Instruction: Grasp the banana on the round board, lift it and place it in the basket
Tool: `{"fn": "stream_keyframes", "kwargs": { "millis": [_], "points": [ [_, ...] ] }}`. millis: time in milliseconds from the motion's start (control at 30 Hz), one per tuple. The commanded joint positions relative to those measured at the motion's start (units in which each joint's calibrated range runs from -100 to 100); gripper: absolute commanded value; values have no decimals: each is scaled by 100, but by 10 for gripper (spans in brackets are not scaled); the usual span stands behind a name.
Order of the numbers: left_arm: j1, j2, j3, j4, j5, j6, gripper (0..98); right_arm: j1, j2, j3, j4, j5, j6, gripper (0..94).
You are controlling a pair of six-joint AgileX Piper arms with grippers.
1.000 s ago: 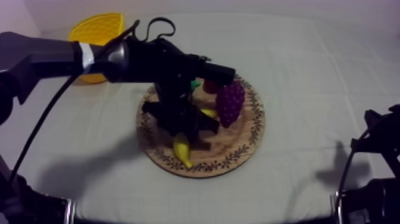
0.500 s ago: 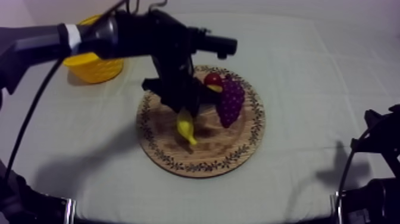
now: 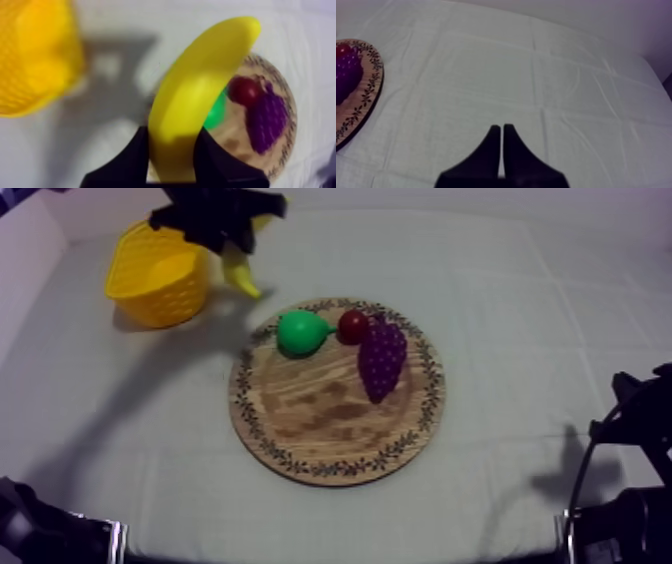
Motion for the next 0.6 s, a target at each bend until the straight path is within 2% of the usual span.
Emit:
{"fn": "stream_keyframes", "kwargs": {
  "millis": [0, 267, 567],
  "points": [
    [-378, 17, -97, -34, 45, -35, 131, -1, -2, 2, 1, 6, 5, 3],
    [-1069, 295, -411, -113, 78, -150, 134, -1, -2, 2, 1, 6, 5, 3],
    [-1460, 891, -707, -97, -151, -191, 159, -1, -2, 2, 1, 6, 5, 3]
  ]
}}
